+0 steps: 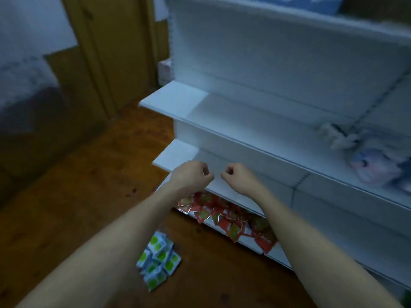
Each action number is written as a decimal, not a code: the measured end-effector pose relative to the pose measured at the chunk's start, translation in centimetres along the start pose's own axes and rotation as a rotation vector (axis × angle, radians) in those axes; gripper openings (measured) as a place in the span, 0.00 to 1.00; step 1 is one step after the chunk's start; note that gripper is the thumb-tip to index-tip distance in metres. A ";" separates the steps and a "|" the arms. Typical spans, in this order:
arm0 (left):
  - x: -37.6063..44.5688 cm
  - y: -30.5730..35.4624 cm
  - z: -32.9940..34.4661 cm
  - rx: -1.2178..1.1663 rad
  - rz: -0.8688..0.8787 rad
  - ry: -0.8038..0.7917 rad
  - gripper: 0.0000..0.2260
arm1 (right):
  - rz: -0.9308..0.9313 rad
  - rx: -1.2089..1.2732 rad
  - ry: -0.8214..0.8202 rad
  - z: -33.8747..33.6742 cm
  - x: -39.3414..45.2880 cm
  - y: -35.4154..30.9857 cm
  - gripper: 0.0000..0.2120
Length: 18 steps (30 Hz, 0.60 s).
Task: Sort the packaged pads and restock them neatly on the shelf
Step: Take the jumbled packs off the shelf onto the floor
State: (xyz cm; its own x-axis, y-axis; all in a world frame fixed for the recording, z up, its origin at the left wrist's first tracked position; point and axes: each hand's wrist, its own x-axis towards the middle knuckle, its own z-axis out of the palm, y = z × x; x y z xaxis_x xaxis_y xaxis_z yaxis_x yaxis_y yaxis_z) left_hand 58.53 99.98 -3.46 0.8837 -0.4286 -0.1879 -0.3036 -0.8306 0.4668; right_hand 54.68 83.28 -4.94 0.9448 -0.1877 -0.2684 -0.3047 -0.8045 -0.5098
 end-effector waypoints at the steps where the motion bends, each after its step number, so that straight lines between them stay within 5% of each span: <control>1: 0.4 2.5 -0.5 0.026 0.041 0.007 0.11 | 0.019 0.002 0.049 -2.2 -1.1 1.1 0.16; 10: -1.3 25.6 1.8 0.081 0.397 0.061 0.11 | 0.156 0.080 0.415 -17.5 -14.8 14.2 0.14; 18: -8.0 43.5 11.5 0.079 0.591 -0.025 0.11 | 0.285 0.098 0.479 -24.2 -29.6 29.2 0.12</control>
State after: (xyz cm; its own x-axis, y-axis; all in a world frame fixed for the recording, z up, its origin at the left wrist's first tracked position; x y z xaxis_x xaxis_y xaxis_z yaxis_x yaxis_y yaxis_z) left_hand 34.15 63.22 8.42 0.5488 -0.8336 0.0632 -0.7675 -0.4725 0.4332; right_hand 20.73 51.68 7.84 0.7656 -0.6430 -0.0176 -0.5439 -0.6326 -0.5513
